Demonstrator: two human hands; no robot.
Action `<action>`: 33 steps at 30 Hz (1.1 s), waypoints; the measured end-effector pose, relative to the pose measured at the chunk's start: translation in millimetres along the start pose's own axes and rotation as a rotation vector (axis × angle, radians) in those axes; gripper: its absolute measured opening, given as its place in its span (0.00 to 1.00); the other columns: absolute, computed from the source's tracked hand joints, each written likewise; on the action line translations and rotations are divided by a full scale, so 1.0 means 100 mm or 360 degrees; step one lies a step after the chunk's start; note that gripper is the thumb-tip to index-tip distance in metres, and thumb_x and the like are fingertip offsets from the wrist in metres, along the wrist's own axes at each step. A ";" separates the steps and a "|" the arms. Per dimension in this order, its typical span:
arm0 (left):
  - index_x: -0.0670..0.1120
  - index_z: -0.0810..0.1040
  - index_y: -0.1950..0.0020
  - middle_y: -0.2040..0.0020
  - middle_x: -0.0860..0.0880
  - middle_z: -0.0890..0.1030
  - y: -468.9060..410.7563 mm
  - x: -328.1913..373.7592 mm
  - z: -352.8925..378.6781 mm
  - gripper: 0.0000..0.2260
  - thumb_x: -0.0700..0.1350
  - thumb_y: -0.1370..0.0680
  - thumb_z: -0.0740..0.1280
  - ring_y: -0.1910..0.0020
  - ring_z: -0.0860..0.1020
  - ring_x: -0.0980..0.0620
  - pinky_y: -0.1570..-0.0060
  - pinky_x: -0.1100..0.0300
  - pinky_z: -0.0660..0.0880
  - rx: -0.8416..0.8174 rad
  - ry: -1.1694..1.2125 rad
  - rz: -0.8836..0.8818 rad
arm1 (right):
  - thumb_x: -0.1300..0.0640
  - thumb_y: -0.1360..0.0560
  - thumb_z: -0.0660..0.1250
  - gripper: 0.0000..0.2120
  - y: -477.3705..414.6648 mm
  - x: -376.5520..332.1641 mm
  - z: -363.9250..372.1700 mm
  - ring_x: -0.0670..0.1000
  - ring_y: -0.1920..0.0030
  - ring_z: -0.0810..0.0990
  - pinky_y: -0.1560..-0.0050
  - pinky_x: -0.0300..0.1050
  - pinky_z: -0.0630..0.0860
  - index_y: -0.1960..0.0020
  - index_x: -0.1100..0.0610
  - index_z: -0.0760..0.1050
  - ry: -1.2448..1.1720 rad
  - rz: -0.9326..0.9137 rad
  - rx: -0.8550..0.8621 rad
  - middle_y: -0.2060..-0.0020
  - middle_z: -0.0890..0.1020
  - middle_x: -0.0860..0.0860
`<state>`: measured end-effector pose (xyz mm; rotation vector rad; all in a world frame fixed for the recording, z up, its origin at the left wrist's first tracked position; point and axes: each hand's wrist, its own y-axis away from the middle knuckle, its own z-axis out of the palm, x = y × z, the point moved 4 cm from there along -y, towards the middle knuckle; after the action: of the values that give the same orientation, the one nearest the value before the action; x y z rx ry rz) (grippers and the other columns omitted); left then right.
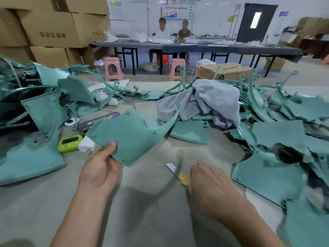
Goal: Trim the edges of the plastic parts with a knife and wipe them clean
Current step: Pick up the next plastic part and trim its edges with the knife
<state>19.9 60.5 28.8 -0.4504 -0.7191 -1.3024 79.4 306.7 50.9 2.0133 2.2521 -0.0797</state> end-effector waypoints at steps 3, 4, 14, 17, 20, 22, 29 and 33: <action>0.45 0.84 0.49 0.51 0.49 0.87 0.01 0.01 0.00 0.24 0.23 0.27 0.56 0.50 0.85 0.52 0.45 0.58 0.81 -0.0038 -0.0151 0.0156 | 0.56 0.24 0.67 0.05 0.00 0.03 0.02 0.48 0.58 0.73 0.60 0.44 0.69 0.55 0.48 0.71 -0.0195 0.0030 -0.0140 0.58 0.73 0.46; 0.44 0.84 0.53 0.53 0.47 0.86 0.02 0.00 0.00 0.26 0.21 0.31 0.55 0.52 0.84 0.51 0.48 0.58 0.81 -0.0039 -0.0227 0.0215 | 0.56 0.24 0.67 0.07 0.00 0.06 0.01 0.47 0.59 0.72 0.61 0.42 0.68 0.57 0.47 0.71 -0.0256 -0.0011 -0.0187 0.58 0.74 0.46; 0.55 0.88 0.54 0.56 0.66 0.84 0.19 -0.27 0.16 0.15 0.34 0.25 0.72 0.52 0.82 0.67 0.51 0.74 0.73 -0.0433 -0.2102 0.0869 | 0.70 0.21 0.64 0.14 -0.14 0.25 -0.38 0.53 0.69 0.78 0.68 0.38 0.72 0.59 0.53 0.76 -0.1969 -0.0249 0.0218 0.65 0.83 0.58; 0.55 0.87 0.49 0.52 0.62 0.86 0.27 -0.34 0.22 0.08 0.46 0.27 0.78 0.51 0.83 0.64 0.51 0.74 0.73 -0.0527 -0.2221 0.1007 | 0.66 0.22 0.67 0.10 -0.14 0.18 -0.30 0.52 0.72 0.74 0.69 0.47 0.70 0.60 0.56 0.80 -0.1977 -0.0075 0.0580 0.70 0.81 0.58; 0.56 0.87 0.58 0.61 0.58 0.85 0.28 -0.28 0.24 0.10 0.61 0.30 0.77 0.62 0.83 0.54 0.62 0.62 0.75 -0.0183 -0.2261 0.1026 | 0.58 0.24 0.69 0.10 -0.06 0.18 -0.18 0.49 0.74 0.69 0.70 0.49 0.67 0.64 0.57 0.79 -0.1808 -0.0013 0.0654 0.75 0.77 0.55; 0.48 0.85 0.62 0.67 0.47 0.83 0.26 -0.26 0.21 0.20 0.65 0.32 0.71 0.67 0.80 0.41 0.66 0.53 0.75 0.0045 -0.2307 0.1044 | 0.56 0.24 0.68 0.11 0.00 0.18 -0.20 0.46 0.74 0.68 0.71 0.44 0.65 0.65 0.55 0.78 -0.1815 -0.0060 0.0775 0.76 0.74 0.51; 0.44 0.81 0.67 0.72 0.42 0.78 0.29 -0.31 0.22 0.17 0.55 0.30 0.79 0.71 0.73 0.36 0.71 0.53 0.68 0.0027 -0.2298 0.1065 | 0.53 0.21 0.68 0.13 0.07 0.03 -0.15 0.46 0.69 0.71 0.70 0.39 0.64 0.64 0.50 0.73 -0.1183 -0.0056 0.0875 0.72 0.74 0.44; 0.43 0.81 0.66 0.75 0.43 0.73 0.28 -0.32 0.23 0.20 0.59 0.30 0.77 0.72 0.69 0.40 0.70 0.51 0.71 0.0022 -0.2253 0.0957 | 0.52 0.21 0.67 0.12 0.08 0.16 -0.22 0.46 0.66 0.73 0.68 0.36 0.62 0.63 0.50 0.74 -0.1045 0.0171 0.1151 0.71 0.75 0.43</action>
<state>38.8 105.0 25.0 -1.4877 -1.5664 -0.2366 84.8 326.4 70.8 1.9312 1.7997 -1.4792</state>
